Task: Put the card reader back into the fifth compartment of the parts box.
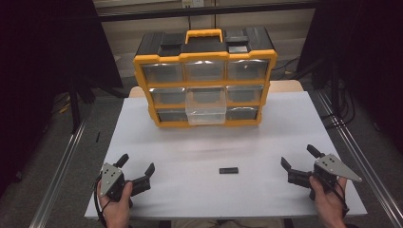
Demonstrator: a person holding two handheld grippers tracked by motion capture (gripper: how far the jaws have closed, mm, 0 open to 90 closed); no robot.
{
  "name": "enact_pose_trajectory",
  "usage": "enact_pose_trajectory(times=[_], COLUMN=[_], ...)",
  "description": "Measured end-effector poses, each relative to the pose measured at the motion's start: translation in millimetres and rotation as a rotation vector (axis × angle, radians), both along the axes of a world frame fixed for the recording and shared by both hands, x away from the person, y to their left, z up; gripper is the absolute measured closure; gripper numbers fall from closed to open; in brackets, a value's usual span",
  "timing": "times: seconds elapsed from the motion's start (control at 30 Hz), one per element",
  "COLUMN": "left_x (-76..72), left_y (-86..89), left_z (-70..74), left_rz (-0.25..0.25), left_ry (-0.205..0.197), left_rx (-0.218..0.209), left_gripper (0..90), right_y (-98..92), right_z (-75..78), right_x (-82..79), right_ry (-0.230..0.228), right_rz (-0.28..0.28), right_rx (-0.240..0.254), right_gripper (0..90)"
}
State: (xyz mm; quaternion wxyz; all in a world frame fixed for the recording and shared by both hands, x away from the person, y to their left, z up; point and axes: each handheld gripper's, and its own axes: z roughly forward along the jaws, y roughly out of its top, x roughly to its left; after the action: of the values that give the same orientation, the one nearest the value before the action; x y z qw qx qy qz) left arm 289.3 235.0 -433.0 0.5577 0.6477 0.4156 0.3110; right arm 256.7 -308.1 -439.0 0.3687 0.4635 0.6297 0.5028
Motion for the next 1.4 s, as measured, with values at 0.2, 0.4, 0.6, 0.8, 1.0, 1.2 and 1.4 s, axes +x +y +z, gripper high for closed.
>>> enact_pose_trajectory(times=[0.2,0.4,0.6,0.8,1.0,1.2,1.4], left_x=[0.7,-0.8,-1.5,-5.3,-6.8,-4.9,-3.9], left_y=[-0.9,-0.5,-1.5,-1.0,-1.0,-0.6,-1.8], left_z=[1.2,1.1,1.6,2.6,2.7,1.3,1.2], left_rz=[-0.009,-0.015,-0.017,-0.020,-0.036,-0.032,-0.028], left_ry=[-0.007,-0.001,-0.004,-0.002,-0.004,-0.001,-0.001], left_rx=[-0.004,0.000,-0.001,-0.006,0.003,0.009,0.003], left_gripper=[1.8,1.8,1.6,1.6,1.6,1.5,1.5], right_y=[2.8,6.8,10.6,20.1,34.9,46.7,56.5], right_z=[-0.4,-0.4,-2.8,-1.8,-0.9,3.5,7.6], right_x=[-1.2,0.5,3.8,8.2,10.9,19.2,27.7], right_ry=[0.017,0.027,0.048,0.064,0.083,0.106,0.123], right_rz=[0.065,0.117,0.168,0.202,0.255,0.302,0.346], right_rx=[0.008,0.004,0.002,0.004,0.000,0.004,-0.007], right_gripper=[0.5,0.4,0.5,0.6,1.6,1.8,1.8])
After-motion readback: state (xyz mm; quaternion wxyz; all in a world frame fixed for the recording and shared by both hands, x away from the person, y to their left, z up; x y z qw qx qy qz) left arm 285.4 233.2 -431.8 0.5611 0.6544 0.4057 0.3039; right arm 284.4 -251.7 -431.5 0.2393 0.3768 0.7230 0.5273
